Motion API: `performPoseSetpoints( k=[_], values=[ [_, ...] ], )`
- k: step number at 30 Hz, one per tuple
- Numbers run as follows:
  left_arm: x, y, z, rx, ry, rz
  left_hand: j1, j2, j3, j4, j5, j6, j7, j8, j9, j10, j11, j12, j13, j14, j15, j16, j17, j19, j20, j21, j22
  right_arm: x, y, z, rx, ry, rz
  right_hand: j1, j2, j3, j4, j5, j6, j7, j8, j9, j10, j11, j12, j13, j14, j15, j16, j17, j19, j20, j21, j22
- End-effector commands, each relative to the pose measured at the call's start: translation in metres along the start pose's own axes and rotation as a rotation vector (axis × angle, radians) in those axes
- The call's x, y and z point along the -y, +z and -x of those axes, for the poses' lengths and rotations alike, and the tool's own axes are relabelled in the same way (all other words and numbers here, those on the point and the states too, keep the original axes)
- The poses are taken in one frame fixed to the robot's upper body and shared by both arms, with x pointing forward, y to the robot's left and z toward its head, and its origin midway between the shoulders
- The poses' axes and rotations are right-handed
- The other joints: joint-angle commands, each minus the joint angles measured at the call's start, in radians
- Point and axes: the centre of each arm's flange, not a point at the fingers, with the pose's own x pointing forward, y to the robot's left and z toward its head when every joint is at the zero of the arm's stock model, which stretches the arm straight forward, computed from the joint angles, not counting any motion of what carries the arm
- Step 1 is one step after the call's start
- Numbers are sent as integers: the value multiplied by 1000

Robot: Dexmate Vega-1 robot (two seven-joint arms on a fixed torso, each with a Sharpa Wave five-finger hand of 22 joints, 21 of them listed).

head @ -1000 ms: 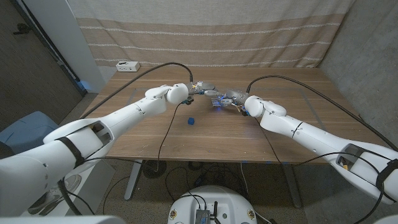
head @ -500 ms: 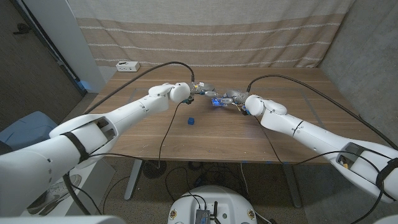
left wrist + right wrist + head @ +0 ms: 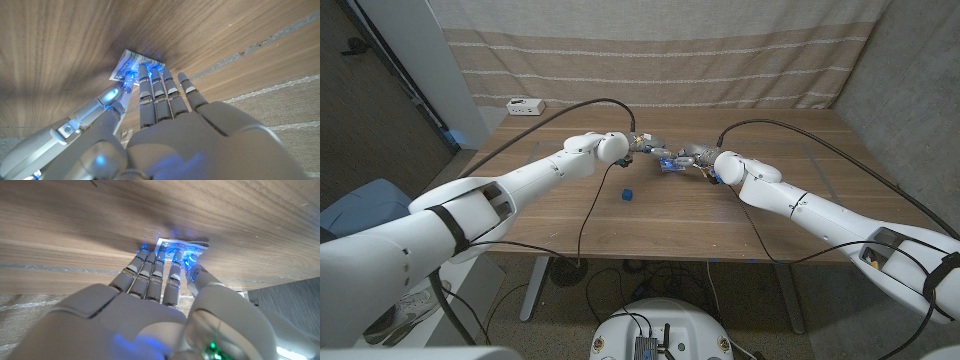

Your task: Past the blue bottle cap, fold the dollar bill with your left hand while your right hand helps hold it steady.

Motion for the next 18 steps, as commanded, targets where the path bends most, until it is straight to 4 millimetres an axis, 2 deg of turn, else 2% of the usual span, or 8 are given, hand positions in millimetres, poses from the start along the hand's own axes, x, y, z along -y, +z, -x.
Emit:
performPoseSetpoints(
  k=[1, 12, 18],
  values=[
    [3, 4, -3, -22, -39, -27, -12, -6, -6, 2, 2, 13, 3, 3, 2, 25, 6, 10, 6, 28, 3, 10, 1, 12, -4, 9, 3, -1, -2, 2, -4, 1, 1, -2, 3, -2, -1, 3, 0, 0, 0, 3, 2, 6, -3, 0, 6, -1, -3, 1, 3, 5, -1, 6],
    [7, 4, -1, -51, -66, -49, -20, -8, -10, 7, 4, 31, 2, 3, 1, 44, 6, 14, 7, 62, 4, 13, -3, 58, -4, 27, 2, -2, 0, 2, -2, 2, 4, -1, 6, -2, -3, 4, 0, -1, 0, 3, 2, 5, -4, 0, 5, -1, -5, 0, 3, 3, -1, 6],
    [5, 4, 2, -51, -40, -48, -22, -10, -10, 8, 5, 15, -4, -7, 0, 46, 6, 10, 4, 67, 1, 8, -6, 82, 0, 35, 1, -2, 0, 2, -6, 2, 6, 0, 8, -1, -5, 5, 1, 0, 0, 3, 2, 7, -5, 0, 6, -2, -6, 0, 4, 3, -1, 6]
  ],
)
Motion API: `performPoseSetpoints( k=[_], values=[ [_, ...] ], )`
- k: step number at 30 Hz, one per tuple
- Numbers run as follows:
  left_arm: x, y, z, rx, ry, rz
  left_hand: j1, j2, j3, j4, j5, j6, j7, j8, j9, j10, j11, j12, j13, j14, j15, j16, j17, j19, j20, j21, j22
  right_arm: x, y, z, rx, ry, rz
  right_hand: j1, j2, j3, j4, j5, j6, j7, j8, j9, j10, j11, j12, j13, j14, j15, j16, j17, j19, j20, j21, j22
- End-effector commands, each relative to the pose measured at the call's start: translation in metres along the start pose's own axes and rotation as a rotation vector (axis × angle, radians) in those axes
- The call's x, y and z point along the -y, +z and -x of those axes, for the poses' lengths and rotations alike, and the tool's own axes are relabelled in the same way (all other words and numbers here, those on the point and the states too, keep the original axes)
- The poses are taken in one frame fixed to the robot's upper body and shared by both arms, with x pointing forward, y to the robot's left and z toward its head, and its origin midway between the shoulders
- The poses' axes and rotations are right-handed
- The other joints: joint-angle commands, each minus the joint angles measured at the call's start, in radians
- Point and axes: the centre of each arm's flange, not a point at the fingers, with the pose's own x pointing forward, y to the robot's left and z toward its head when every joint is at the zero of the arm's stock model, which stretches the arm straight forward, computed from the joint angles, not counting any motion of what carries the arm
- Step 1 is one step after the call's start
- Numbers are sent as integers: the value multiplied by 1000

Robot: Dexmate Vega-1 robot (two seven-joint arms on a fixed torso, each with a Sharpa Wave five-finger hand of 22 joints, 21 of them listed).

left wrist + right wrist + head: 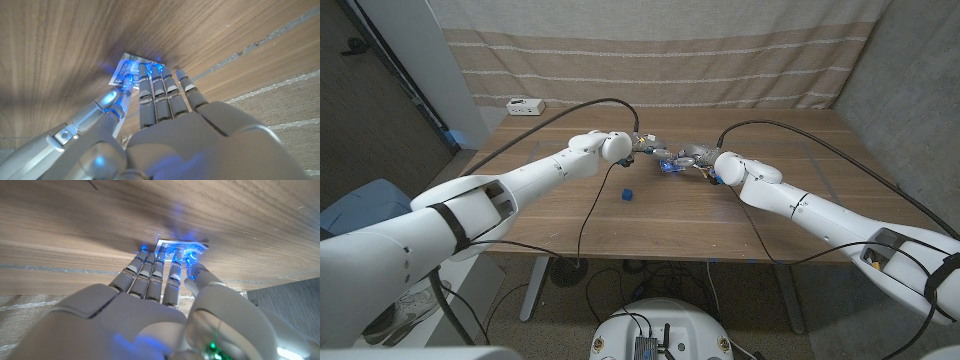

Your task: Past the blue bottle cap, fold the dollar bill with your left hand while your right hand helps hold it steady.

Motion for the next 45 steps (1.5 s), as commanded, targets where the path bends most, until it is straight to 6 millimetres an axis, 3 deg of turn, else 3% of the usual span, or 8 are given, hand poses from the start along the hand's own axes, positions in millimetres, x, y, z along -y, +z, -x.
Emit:
performPoseSetpoints(
  k=[1, 4, 6, 10, 13, 26, 36, 45],
  values=[
    [1, 0, 5, -9, 27, -3, -12, 2, -1, 2, 6, -8, -8, -11, 0, -2, 2, -4, -2, 3, -5, -5, -3, 14, 3, 6, 1, -1, 0, 1, -6, 0, 5, -1, 8, -2, -5, 5, 0, -1, 0, 3, 2, 7, -3, 3, 6, -2, -6, 0, 4, 2, 8, 5],
    [-3, 0, 12, 12, 110, 17, -16, 14, 4, 12, 9, -80, -27, -44, -3, -65, -5, -41, -13, -58, -1, -38, -4, -8, 9, -6, -1, -1, 0, 1, -6, 1, 5, 0, 8, -1, -6, 5, 1, -2, 0, 3, 3, 6, -3, 3, 6, -1, -6, 0, 4, 2, 8, 5],
    [-6, 1, 18, 24, 164, 26, -17, 20, 9, 19, 9, -139, -55, -60, -5, -126, -21, -71, -20, -100, -8, -51, -3, -35, 11, -18, -1, -2, 0, 1, -7, 0, 6, 0, 8, -1, -6, 5, 1, -1, 0, 3, 3, 5, -3, 3, 6, -1, -7, 0, 4, 2, 8, 5],
    [-11, 3, 27, 46, 254, 41, -17, 21, 16, 28, 9, -252, -114, -68, -9, -219, -48, -103, -30, -160, -13, -56, -2, -62, 17, -31, -1, -2, 0, 1, -8, 2, 6, 0, 8, -1, -7, 5, 2, -1, 0, 3, 3, 5, -4, 3, 6, -1, -7, -1, 4, 2, 8, 5],
    [-13, 2, 32, 60, 300, 77, -16, 21, 18, 30, 10, -275, -126, -69, -9, -236, -54, -106, -32, -172, -16, -57, -2, -66, 17, -32, -1, -2, 0, 1, -6, 0, 4, -1, 10, -2, -6, 5, 2, -1, 1, 3, 3, 6, -4, 3, 5, -2, -7, 0, 4, 2, 8, 5],
    [-13, -4, 47, 110, 414, 214, -15, 19, 21, 31, 9, -324, -150, -70, -11, -264, -60, -108, -35, -187, -16, -54, -2, -71, 20, -34, -1, 1, 3, 8, 39, -35, -35, 2, 13, 0, -9, 6, -4, -1, -2, 3, -1, 2, -6, 3, 7, -2, -8, 0, 5, 2, 8, 5],
    [-7, -11, 54, 146, 460, 323, -14, 14, 22, 32, 9, -393, -171, -74, -12, -298, -59, -109, -38, -210, -12, -55, -2, -81, 26, -38, 0, 5, -4, 15, 146, -99, -217, 4, 15, -1, -12, 6, -53, -12, -14, 3, -43, 0, -22, 3, -21, 1, -20, 3, 0, -6, 5, 5],
    [-1, -19, 60, 187, 489, 471, -14, 7, 22, 31, 8, -460, -183, -73, -13, -337, -61, -110, -40, -253, -2, -60, -2, -105, 32, -46, 0, 9, -11, 19, 233, -154, -376, -26, -2, -29, 2, 2, -111, -16, -17, 4, -100, 6, -33, 5, -61, 13, -36, 9, -29, -7, -5, 5]
  ],
)
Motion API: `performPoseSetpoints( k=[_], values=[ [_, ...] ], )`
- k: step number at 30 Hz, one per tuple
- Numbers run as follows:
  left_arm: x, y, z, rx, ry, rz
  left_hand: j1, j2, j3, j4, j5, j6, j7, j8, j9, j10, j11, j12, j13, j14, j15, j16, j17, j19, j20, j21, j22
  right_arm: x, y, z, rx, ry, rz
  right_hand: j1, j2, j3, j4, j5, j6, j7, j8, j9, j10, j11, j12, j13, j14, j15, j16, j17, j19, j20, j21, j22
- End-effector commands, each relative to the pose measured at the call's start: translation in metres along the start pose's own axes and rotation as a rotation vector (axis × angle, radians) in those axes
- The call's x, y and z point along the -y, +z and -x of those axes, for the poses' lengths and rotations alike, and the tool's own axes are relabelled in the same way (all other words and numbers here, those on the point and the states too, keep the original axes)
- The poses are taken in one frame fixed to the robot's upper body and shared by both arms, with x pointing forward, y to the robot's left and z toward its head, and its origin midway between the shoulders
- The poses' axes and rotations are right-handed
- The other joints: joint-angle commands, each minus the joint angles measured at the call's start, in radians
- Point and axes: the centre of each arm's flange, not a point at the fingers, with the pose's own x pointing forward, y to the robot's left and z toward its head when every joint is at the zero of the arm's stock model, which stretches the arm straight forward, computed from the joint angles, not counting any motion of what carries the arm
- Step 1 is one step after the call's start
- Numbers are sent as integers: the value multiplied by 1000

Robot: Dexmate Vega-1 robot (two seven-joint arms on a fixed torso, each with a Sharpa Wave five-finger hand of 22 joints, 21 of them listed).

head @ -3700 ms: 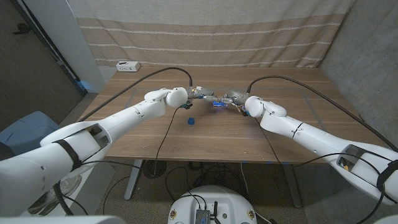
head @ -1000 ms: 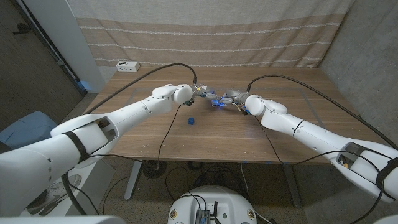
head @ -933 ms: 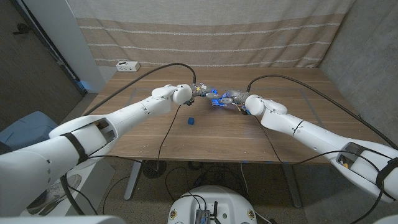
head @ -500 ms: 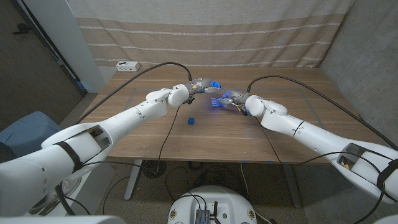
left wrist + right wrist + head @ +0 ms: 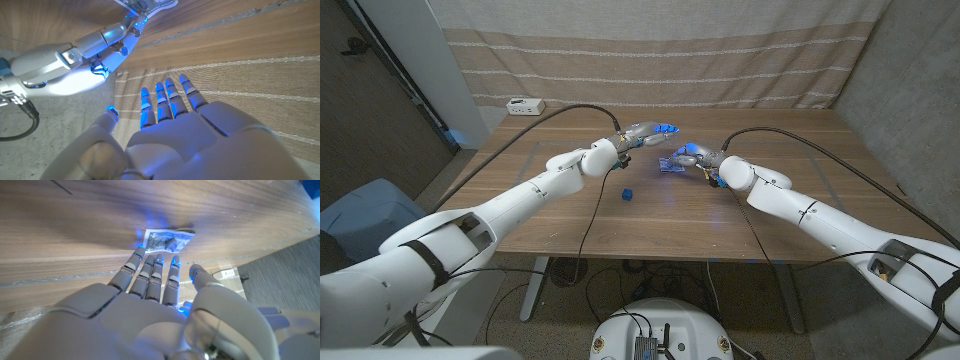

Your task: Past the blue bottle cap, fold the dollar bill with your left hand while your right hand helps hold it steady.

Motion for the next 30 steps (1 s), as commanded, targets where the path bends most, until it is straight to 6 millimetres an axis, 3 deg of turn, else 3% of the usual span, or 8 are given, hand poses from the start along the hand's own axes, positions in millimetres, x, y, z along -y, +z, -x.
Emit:
performPoseSetpoints(
  k=[1, 9, 15, 26, 30],
  values=[
    [-2, -10, 12, 19, 62, 165, -4, -4, 4, 5, 5, -18, -4, -3, 0, -9, -1, -1, -1, -16, 1, -4, 3, -10, 1, -5, 3, 10, -6, 7, 106, -86, -189, -17, -5, -11, 5, 1, -15, -1, -2, 1, -17, 2, -3, 2, -10, 5, -8, 6, -13, 3, -6, 4],
    [-1, -17, 19, 18, 103, 234, -5, -6, 3, 5, 5, -47, -12, -3, 0, -28, 2, -1, -1, -29, 2, -2, 3, -20, 5, -8, 3, 16, -12, 9, 138, -132, -272, -29, -9, -21, 11, 1, -29, 0, -1, 2, -26, 6, -2, 2, -18, 7, -11, 8, -21, 7, -8, 4],
    [0, -29, 28, 18, 173, 382, -5, -9, 2, 5, 5, -85, -24, -4, -1, -47, 3, -1, -2, -45, 6, -2, 3, -26, 9, -9, 3, 21, -16, 10, 166, -158, -352, -42, -11, -30, 17, 2, -40, 1, 1, 2, -32, 10, 0, 3, -22, 13, -13, 9, -27, 8, -9, 4],
    [0, -45, 40, 21, 233, 582, 0, -15, 4, -4, 5, -156, -54, 1, -4, -135, -27, -8, -7, -107, 10, -7, 0, -44, 15, -12, 3, 28, -22, 14, 208, -190, -479, -84, -26, -58, 37, 3, -81, 6, -1, 1, -57, 20, -1, 3, -34, 26, -21, 9, -42, 18, -10, 5],
    [1, -48, 44, 25, 249, 653, 1, -21, 2, -7, 5, -173, -63, 2, -5, -147, -22, -4, -9, -132, 12, -9, -1, -49, 16, -12, 3, 29, -24, 15, 220, -201, -526, -96, -32, -66, 42, 3, -91, 8, 0, 1, -63, 25, -1, 3, -39, 30, -24, 9, -47, 20, -11, 5]
  ],
)
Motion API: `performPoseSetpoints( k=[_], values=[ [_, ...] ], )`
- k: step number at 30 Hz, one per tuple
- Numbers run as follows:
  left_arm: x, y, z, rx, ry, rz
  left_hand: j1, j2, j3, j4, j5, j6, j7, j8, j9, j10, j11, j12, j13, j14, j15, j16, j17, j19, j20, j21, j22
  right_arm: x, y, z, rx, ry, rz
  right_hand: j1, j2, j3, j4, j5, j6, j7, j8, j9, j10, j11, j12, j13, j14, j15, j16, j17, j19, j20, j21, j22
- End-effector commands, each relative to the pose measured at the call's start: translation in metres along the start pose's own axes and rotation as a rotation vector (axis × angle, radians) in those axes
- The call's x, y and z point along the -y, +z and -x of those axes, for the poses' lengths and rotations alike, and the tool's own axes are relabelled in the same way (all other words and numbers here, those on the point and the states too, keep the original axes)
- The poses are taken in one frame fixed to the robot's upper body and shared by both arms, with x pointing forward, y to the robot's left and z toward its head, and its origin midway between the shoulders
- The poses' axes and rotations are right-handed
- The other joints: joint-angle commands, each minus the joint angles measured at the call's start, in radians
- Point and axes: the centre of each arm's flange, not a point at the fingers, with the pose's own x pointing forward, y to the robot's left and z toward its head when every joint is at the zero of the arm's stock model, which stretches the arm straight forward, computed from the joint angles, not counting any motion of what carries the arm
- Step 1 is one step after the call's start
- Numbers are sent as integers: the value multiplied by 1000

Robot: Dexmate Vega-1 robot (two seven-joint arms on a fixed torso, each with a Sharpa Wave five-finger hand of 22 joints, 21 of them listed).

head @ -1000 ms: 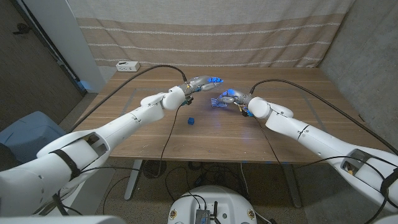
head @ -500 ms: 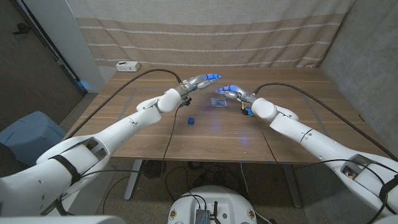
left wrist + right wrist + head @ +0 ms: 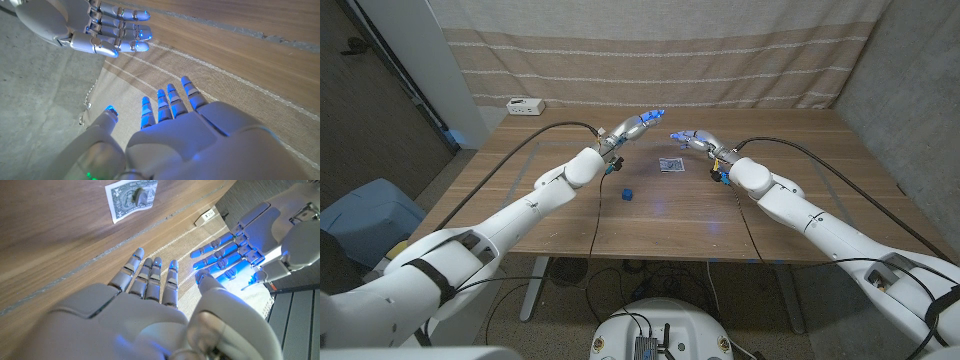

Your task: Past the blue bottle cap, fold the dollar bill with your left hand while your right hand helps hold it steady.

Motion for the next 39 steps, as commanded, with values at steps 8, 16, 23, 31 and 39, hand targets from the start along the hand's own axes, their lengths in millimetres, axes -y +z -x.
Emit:
performPoseSetpoints(
  k=[8, 16, 23, 31, 39],
  values=[
    [-8, -21, 21, 2, 93, 334, 1, -14, 0, -10, 5, -18, -7, 4, -1, -20, 6, 5, -2, -31, -3, -1, -2, -13, 0, -1, 3, 10, -5, 5, 74, -69, -249, -21, -8, -13, 3, 5, -16, 5, 3, 1, -15, 3, -1, 3, -4, 8, -9, 3, -9, 6, -1, 2],
    [-10, -28, 29, -1, 106, 427, 2, -15, 0, -12, 6, -19, -6, 6, -1, -20, 7, 8, -3, -33, -5, 1, -3, -13, 0, -1, 3, 8, -8, 9, 99, -99, -356, -21, -7, -15, -1, 7, -15, 7, 6, 1, -16, 10, 1, 3, -8, 13, -11, 1, -15, 8, -2, 2],
    [-14, -35, 40, 1, 118, 490, 3, -15, 0, -15, 6, -25, -10, 6, -2, -24, 11, 9, -4, -45, -8, 0, -4, -14, 0, 0, 3, 4, -7, 15, 122, -135, -424, -24, -11, -20, -5, 8, -23, 12, 6, 1, -23, 14, 0, 3, -14, 18, -15, -1, -21, 12, -3, 2],
    [-21, -48, 52, -2, 124, 551, 5, -17, 0, -17, 7, -31, -14, 6, -2, -29, 9, 10, -6, -55, -13, -1, -5, -15, -4, 0, 3, 1, -8, 20, 124, -171, -497, -25, -28, -25, -16, 9, -30, 16, 7, 1, -24, 21, 3, 3, -11, 28, -18, -8, -24, 26, -2, 2],
    [-28, -59, 59, -4, 129, 590, 7, -18, -1, -21, 7, -34, -17, 8, -3, -34, 11, 11, -7, -66, -17, -1, -6, -19, -6, 0, 3, 18, -15, 31, 166, -268, -593, -31, -43, -32, -22, 10, -33, 24, 8, 1, -21, 30, 6, 3, -6, 37, -20, -13, -26, 34, -1, 2]
  ],
)
